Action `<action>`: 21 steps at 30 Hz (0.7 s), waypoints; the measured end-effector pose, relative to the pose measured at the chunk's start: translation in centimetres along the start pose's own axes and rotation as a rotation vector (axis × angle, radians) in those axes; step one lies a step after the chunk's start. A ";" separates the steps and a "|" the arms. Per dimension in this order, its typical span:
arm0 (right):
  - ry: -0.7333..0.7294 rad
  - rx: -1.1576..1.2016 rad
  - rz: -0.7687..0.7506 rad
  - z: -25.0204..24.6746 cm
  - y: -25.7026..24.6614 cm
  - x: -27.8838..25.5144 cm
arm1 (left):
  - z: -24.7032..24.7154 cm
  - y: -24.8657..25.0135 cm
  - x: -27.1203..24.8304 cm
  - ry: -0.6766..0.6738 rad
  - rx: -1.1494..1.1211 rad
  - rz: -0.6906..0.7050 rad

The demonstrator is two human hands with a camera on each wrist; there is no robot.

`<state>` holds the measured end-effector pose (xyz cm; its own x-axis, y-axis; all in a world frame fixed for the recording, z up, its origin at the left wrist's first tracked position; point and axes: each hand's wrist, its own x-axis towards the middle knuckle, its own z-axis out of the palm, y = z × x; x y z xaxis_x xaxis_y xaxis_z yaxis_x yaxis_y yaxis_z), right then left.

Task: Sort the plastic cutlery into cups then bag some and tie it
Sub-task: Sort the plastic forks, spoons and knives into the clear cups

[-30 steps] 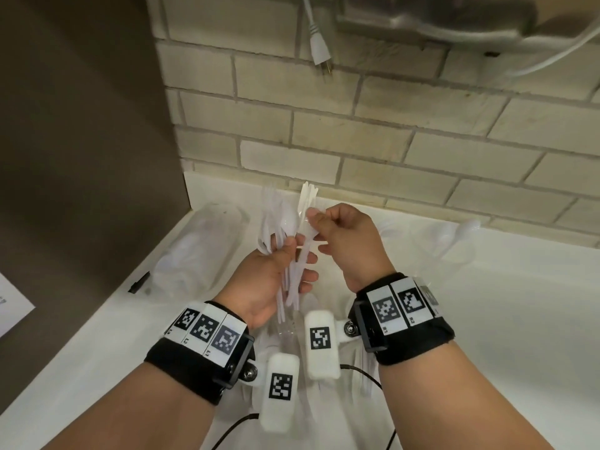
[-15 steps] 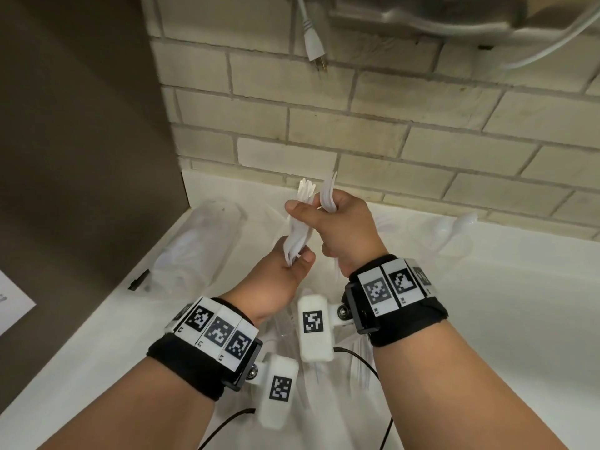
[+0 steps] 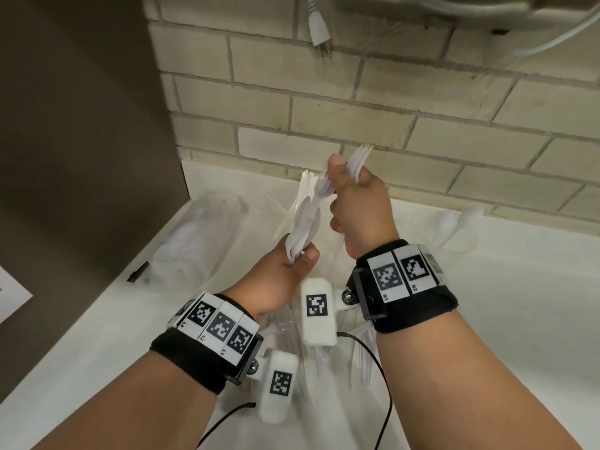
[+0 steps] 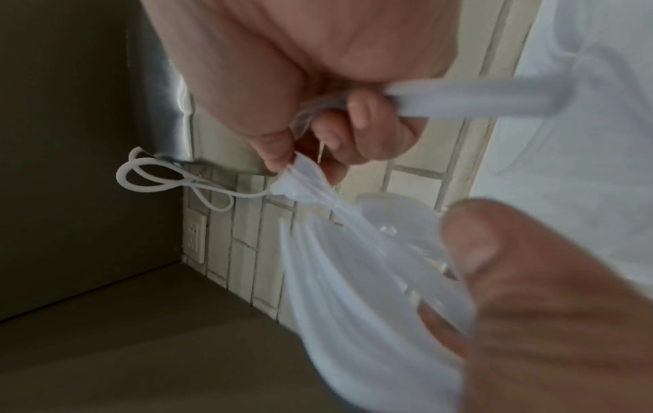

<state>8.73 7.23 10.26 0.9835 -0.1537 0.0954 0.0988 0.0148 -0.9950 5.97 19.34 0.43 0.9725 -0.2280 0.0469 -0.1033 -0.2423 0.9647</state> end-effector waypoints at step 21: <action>-0.193 -0.143 0.057 0.0 2.4 -2.6 | 0.3 2.5 0.6 0.343 0.213 -0.165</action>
<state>6.38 7.65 7.64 0.9990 0.0352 0.0291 0.0333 -0.1243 -0.9917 6.28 18.34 2.81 0.9888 0.1483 0.0147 0.0537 -0.4468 0.8930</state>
